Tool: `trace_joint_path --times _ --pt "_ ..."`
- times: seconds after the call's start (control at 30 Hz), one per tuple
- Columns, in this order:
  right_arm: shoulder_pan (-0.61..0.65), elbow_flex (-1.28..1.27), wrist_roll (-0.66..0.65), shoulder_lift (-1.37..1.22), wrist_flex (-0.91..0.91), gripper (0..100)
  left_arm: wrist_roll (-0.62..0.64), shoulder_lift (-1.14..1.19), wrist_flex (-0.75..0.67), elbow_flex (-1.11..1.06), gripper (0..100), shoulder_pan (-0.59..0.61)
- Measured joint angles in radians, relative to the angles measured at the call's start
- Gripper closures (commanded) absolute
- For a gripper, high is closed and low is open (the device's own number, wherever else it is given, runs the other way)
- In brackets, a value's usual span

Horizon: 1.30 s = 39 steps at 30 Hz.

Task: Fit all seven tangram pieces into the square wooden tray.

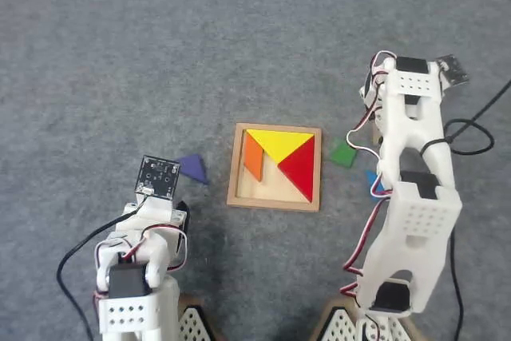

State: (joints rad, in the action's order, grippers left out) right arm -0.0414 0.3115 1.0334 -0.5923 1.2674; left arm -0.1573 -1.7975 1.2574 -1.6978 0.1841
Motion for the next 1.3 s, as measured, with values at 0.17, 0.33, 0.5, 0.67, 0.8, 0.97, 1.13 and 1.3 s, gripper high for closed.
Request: trace_joint_path --times 0.17,0.33,0.5,0.67,0.8,0.97,1.13,1.3 --pt "-0.011 0.002 0.000 -0.051 -0.025 81.1 0.000 0.000 0.000 0.000 86 0.000" --pt "-0.011 0.002 0.000 -0.051 -0.029 81.2 0.000 0.000 0.000 0.000 86 0.000" --pt "-0.037 0.002 0.000 -0.051 -0.029 81.2 0.000 0.000 0.000 0.000 86 0.000" --pt "-0.101 0.009 0.002 -0.051 -0.029 81.1 0.000 0.000 0.000 0.000 86 0.000" --pt "-0.132 0.031 0.002 -0.051 -0.020 81.1 0.000 0.000 0.000 0.000 86 0.000" --pt "-0.157 0.037 0.002 -0.051 -0.015 82.4 0.000 0.000 0.000 0.000 86 0.000" --pt "-0.175 0.054 -0.035 -0.051 -0.015 92.8 0.000 0.000 0.000 0.000 86 0.000" --pt "-0.175 0.055 -0.173 -0.051 -0.021 93.9 0.000 0.000 0.000 0.000 86 0.000"
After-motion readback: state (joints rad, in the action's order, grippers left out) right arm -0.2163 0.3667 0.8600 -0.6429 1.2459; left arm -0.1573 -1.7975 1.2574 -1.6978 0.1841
